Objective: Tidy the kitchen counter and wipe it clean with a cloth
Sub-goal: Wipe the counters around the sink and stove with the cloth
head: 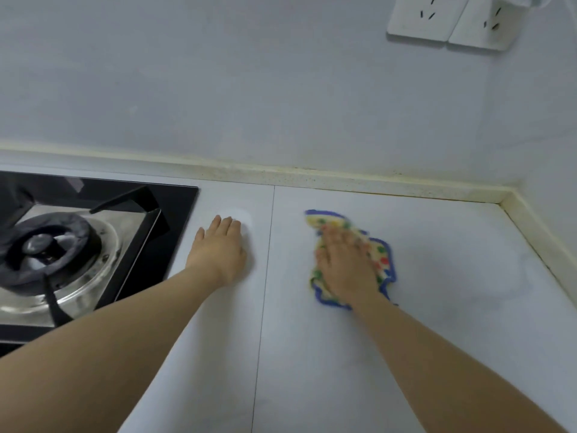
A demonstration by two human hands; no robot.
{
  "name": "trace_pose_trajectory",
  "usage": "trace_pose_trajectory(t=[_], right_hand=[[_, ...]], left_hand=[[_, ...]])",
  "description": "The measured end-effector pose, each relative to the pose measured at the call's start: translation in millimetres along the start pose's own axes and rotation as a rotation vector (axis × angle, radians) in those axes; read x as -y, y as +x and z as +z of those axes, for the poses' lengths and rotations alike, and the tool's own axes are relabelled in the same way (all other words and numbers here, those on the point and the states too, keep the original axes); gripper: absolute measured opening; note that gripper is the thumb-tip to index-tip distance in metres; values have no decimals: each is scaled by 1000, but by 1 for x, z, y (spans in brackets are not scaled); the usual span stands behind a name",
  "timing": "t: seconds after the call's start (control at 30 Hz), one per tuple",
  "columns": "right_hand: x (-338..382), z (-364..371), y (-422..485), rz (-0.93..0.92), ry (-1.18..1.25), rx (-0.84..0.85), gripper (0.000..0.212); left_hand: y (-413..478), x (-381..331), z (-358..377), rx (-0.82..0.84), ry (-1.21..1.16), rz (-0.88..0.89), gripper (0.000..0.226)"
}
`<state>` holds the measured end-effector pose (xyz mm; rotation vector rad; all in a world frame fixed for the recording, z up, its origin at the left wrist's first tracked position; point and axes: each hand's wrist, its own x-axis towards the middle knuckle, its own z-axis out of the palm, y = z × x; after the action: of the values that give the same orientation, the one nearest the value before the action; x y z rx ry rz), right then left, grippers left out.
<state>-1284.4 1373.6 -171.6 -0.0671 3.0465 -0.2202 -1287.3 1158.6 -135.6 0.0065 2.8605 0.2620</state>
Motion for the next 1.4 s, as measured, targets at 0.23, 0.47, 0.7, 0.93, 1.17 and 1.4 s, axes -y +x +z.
trace_pose_trajectory(t=[0.23,0.47,0.7,0.93,1.17,1.4], right_hand=[[56,1,29,146,53,40,62],[120,11,21,-498,-32,123,54],[92,2,72,176,99,75,57],[170,17,48,-273,44,102,54],[182,29,-24,-383,-13,109,89],[87,17,-84,140,-11,70,71]], left_hand=[[-1,36,-8,-67,-11,45,55],[22,71,-23,-70,-83,-33,48],[23,75,-18,-1,-14,43,53],[13,104,-26,2,-59,15,52],[-3,95,-23,-19,-143,71,44],[-35,60,-5,26,-79,272,46]])
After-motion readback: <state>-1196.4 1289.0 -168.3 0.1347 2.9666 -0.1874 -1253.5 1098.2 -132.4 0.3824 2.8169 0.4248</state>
